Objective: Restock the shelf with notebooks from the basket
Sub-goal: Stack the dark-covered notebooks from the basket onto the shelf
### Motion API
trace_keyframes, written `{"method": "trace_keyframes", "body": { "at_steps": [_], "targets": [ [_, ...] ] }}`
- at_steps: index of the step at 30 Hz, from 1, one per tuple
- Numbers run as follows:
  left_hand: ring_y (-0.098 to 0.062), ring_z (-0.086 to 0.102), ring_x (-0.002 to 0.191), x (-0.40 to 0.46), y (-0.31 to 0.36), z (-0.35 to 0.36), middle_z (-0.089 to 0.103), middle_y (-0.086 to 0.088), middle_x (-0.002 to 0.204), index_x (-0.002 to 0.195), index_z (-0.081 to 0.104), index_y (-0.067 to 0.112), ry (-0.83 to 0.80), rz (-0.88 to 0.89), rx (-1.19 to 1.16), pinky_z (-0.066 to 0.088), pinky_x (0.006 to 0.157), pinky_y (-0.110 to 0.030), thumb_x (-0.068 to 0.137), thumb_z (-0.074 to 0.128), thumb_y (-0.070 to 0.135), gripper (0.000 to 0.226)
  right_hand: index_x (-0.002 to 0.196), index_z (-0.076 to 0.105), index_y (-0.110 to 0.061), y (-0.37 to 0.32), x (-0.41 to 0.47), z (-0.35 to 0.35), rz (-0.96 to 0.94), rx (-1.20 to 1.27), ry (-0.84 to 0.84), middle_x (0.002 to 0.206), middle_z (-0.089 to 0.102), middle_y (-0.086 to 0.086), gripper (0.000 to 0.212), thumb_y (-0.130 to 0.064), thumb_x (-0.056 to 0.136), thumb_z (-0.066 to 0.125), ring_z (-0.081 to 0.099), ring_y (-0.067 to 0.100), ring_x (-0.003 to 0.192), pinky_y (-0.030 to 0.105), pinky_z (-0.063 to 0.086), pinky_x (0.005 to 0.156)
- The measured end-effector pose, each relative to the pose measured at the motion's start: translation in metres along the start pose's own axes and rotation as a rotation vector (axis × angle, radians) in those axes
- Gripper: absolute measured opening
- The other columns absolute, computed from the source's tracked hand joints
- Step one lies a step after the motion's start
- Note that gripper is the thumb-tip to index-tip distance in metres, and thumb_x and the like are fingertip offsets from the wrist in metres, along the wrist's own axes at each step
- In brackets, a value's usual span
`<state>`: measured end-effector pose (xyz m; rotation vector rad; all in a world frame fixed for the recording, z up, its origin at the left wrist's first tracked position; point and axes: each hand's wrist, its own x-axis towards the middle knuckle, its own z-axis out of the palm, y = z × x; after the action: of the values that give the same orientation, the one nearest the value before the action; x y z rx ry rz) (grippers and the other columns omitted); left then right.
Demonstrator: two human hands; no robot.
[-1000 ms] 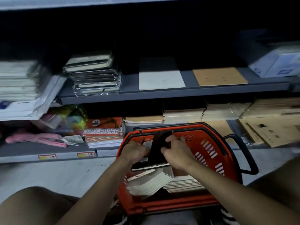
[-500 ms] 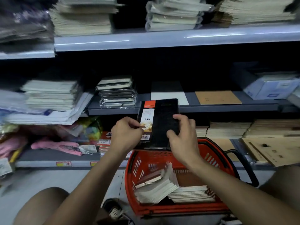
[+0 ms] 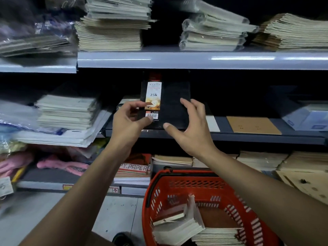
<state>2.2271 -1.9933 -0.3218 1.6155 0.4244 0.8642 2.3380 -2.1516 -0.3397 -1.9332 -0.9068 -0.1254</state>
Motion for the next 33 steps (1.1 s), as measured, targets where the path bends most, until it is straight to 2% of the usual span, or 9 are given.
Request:
{"method": "trace_keyframes", "body": {
  "at_steps": [2, 5, 7, 9, 12, 17, 21, 27, 33],
  "targets": [
    [-0.019, 0.073, 0.105, 0.017, -0.007, -0.010, 0.073, 0.001, 0.120, 0.119, 0.067, 0.015, -0.056, 0.033, 0.000, 0.059, 0.087, -0.030, 0.078, 0.084, -0.001, 0.048, 0.161, 0.028, -0.028, 0.001, 0.017, 0.010, 0.001, -0.027, -0.048, 0.164, 0.012, -0.010, 0.101, -0.057, 0.080, 0.081, 0.023, 0.011, 0.150, 0.024, 0.031, 0.111],
    [-0.016, 0.064, 0.123, 0.046, -0.020, -0.028, 0.064, 0.012, 0.134, 0.124, 0.068, 0.028, -0.159, 0.085, 0.091, 0.055, 0.099, -0.035, 0.073, 0.091, 0.010, 0.059, 0.163, 0.026, -0.029, 0.006, 0.045, 0.032, 0.012, -0.056, -0.035, 0.167, 0.011, -0.007, 0.104, -0.060, 0.080, 0.080, 0.019, 0.015, 0.155, 0.035, 0.034, 0.121],
    [-0.007, 0.053, 0.136, 0.062, -0.025, -0.034, 0.055, 0.007, 0.147, 0.122, 0.069, 0.036, -0.188, 0.121, 0.177, 0.046, 0.111, -0.035, 0.070, 0.094, 0.015, 0.062, 0.163, 0.027, -0.030, 0.008, 0.060, 0.043, 0.027, -0.073, -0.015, 0.168, 0.014, -0.004, 0.101, -0.063, 0.081, 0.077, 0.017, 0.018, 0.156, 0.036, 0.030, 0.122],
    [-0.004, 0.054, 0.135, 0.081, -0.032, -0.039, 0.056, 0.002, 0.146, 0.119, 0.072, 0.034, -0.160, 0.113, 0.189, 0.045, 0.113, -0.037, 0.069, 0.093, 0.014, 0.057, 0.162, 0.030, -0.030, 0.009, 0.078, 0.056, 0.037, -0.087, -0.007, 0.167, 0.020, -0.001, 0.099, -0.065, 0.081, 0.076, 0.019, 0.019, 0.155, 0.033, 0.028, 0.119],
    [-0.022, 0.064, 0.124, 0.110, -0.045, -0.048, 0.070, -0.003, 0.127, 0.118, 0.072, 0.026, -0.152, 0.113, 0.177, 0.050, 0.107, -0.053, 0.070, 0.091, 0.017, 0.053, 0.159, 0.036, -0.025, 0.010, 0.101, 0.076, 0.043, -0.121, 0.019, 0.153, 0.038, 0.002, 0.096, -0.068, 0.081, 0.074, 0.031, 0.022, 0.145, 0.032, 0.035, 0.111],
    [-0.019, 0.069, 0.116, 0.149, -0.065, -0.058, 0.073, -0.004, 0.120, 0.122, 0.068, 0.016, -0.137, 0.070, 0.237, 0.055, 0.104, -0.044, 0.077, 0.088, 0.006, 0.050, 0.149, 0.049, -0.020, 0.011, 0.127, 0.103, 0.083, -0.172, 0.032, 0.132, 0.054, 0.006, 0.088, -0.071, 0.080, 0.071, 0.043, 0.023, 0.130, 0.031, 0.042, 0.101],
    [-0.011, 0.065, 0.120, 0.163, -0.085, -0.068, 0.073, 0.006, 0.121, 0.122, 0.069, 0.023, -0.157, 0.049, 0.333, 0.051, 0.108, -0.043, 0.075, 0.092, 0.022, 0.053, 0.144, 0.055, -0.017, 0.017, 0.135, 0.117, 0.117, -0.190, 0.001, 0.131, 0.059, 0.009, 0.090, -0.075, 0.078, 0.071, 0.047, 0.026, 0.130, 0.034, 0.045, 0.097],
    [-0.005, 0.066, 0.117, 0.161, -0.093, -0.074, 0.074, 0.012, 0.119, 0.116, 0.073, 0.029, -0.094, 0.152, 0.471, 0.054, 0.104, -0.041, 0.068, 0.091, 0.050, 0.055, 0.141, 0.057, -0.017, 0.022, 0.136, 0.120, 0.098, -0.217, -0.001, 0.131, 0.061, 0.009, 0.087, -0.077, 0.079, 0.068, 0.050, 0.027, 0.128, 0.035, 0.047, 0.096],
    [-0.014, 0.058, 0.129, 0.145, -0.086, -0.068, 0.065, 0.004, 0.136, 0.139, 0.055, 0.028, -0.111, 0.191, 0.715, 0.050, 0.105, -0.039, 0.089, 0.073, 0.053, 0.059, 0.143, 0.052, -0.017, 0.018, 0.134, 0.120, 0.100, -0.242, -0.041, 0.135, 0.059, 0.009, 0.087, -0.076, 0.080, 0.066, 0.047, 0.028, 0.131, 0.039, 0.048, 0.098]
  ]
}}
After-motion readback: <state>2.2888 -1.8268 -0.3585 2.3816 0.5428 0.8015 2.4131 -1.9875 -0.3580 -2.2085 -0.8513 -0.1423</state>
